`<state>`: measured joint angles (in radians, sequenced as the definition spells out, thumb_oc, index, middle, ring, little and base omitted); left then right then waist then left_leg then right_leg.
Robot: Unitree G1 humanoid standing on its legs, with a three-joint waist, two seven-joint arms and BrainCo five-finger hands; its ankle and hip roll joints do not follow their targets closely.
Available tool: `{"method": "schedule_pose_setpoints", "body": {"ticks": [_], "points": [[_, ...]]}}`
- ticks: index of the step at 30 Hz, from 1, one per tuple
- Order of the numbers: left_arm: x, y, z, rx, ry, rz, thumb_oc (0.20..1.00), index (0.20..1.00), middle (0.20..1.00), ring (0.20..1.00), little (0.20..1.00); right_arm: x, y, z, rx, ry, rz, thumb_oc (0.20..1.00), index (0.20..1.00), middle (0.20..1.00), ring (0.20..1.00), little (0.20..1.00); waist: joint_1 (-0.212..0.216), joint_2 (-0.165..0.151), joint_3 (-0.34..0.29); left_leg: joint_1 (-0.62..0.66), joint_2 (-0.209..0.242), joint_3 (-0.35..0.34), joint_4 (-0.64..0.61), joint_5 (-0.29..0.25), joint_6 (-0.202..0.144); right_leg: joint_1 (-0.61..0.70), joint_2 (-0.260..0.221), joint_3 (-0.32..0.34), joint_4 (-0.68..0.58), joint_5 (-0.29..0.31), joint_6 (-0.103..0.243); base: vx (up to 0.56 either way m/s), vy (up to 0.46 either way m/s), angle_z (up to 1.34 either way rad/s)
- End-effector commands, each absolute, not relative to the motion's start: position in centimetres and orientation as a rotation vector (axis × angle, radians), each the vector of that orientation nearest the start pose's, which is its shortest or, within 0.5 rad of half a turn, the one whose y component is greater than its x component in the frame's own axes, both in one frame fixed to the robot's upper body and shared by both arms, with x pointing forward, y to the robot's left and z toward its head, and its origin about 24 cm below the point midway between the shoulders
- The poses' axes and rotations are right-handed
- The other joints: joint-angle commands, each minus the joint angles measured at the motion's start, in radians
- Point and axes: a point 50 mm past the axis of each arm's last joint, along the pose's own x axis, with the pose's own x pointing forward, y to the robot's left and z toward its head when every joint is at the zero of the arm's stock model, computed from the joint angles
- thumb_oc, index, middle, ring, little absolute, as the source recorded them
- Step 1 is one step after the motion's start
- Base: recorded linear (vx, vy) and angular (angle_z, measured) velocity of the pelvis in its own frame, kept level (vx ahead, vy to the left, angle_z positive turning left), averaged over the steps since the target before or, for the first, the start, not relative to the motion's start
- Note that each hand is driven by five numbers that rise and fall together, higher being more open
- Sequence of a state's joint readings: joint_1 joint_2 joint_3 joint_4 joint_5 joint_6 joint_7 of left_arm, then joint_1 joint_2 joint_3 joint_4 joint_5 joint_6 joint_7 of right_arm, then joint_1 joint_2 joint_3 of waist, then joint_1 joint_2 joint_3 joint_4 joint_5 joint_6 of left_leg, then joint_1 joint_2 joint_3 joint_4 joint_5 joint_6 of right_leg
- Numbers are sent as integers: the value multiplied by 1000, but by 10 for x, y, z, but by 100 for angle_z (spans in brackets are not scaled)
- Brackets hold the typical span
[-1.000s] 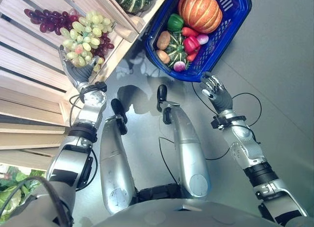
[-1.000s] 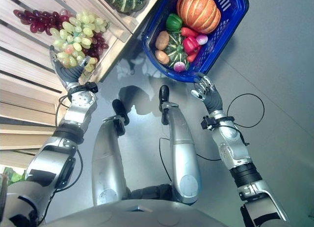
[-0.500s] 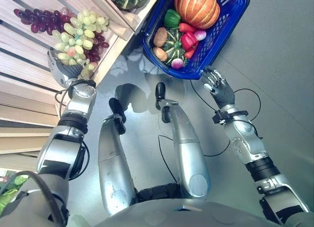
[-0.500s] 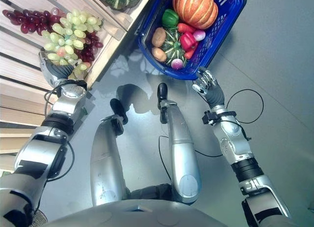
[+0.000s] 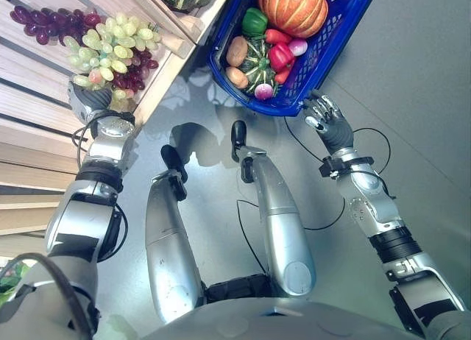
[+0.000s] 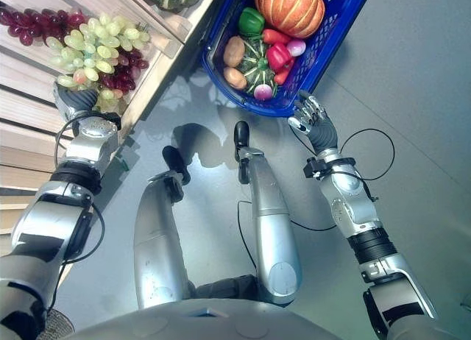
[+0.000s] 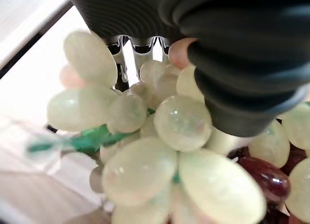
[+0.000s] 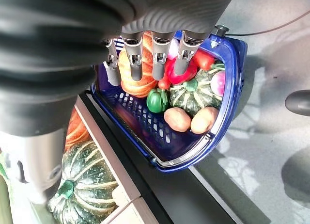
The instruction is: Pick up fruits and vegetables into the basket
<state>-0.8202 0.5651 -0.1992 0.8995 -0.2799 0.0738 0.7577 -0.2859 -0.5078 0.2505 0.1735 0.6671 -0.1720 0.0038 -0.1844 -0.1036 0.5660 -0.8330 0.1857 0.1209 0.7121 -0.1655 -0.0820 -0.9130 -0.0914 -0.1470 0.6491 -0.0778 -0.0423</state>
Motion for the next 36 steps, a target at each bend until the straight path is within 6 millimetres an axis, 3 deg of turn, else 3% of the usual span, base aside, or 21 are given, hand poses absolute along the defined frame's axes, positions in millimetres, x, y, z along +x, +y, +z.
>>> {"method": "schedule_pose_setpoints", "body": {"ticks": [1, 5, 9, 20, 26, 36], "points": [[363, 301, 136, 309, 10, 870, 200, 200, 200, 200, 200, 292, -187, 108, 140, -226, 225, 1000, 1000, 1000, 1000, 1000, -9, -7, -46, -14, -11, 52, -17, -22, 31, 11, 23, 20, 45, -88, 57, 0, 0, 0], [364, 297, 129, 306, 36, 824, 200, 200, 200, 200, 200, 291, -185, 110, 138, -238, 238, 1000, 1000, 1000, 1000, 1000, -10, -6, -46, 2, -10, 56, -27, -20, 31, 24, 26, 21, 36, -88, 57, 0, 0, 0], [362, 294, 120, 412, 66, 756, 200, 200, 200, 200, 200, 288, -185, 113, 129, -253, 258, 1000, 1000, 1000, 1000, 1000, -10, 2, -46, 29, -11, 64, -47, -12, 27, 47, 26, 21, 25, -91, 60, -4, 28, 0], [344, 302, 93, 473, 105, 631, 200, 200, 200, 200, 200, 275, -187, 115, 53, -262, 304, 1000, 1000, 1000, 1000, 1000, -5, 66, -46, 163, -33, 99, -120, 14, 15, 156, -15, 24, 5, -112, 72, -6, 109, -3], [332, 319, 99, 597, 71, 606, 200, 200, 200, 200, 200, 268, -193, 116, 33, -245, 328, 1000, 1000, 1000, 1000, 1000, -8, 97, -46, 268, -53, 112, -174, 31, 9, 242, -44, 28, -33, -108, 77, -2, 132, 1], [315, 341, 128, 861, -14, 616, 200, 200, 200, 200, 200, 268, -196, 128, -333, -256, 321, 1000, 1000, 1000, 1000, 1000, -11, 168, -46, 433, -91, 131, -266, 62, 3, 385, -81, 43, -102, -106, 85, 6, 139, -3]]}}
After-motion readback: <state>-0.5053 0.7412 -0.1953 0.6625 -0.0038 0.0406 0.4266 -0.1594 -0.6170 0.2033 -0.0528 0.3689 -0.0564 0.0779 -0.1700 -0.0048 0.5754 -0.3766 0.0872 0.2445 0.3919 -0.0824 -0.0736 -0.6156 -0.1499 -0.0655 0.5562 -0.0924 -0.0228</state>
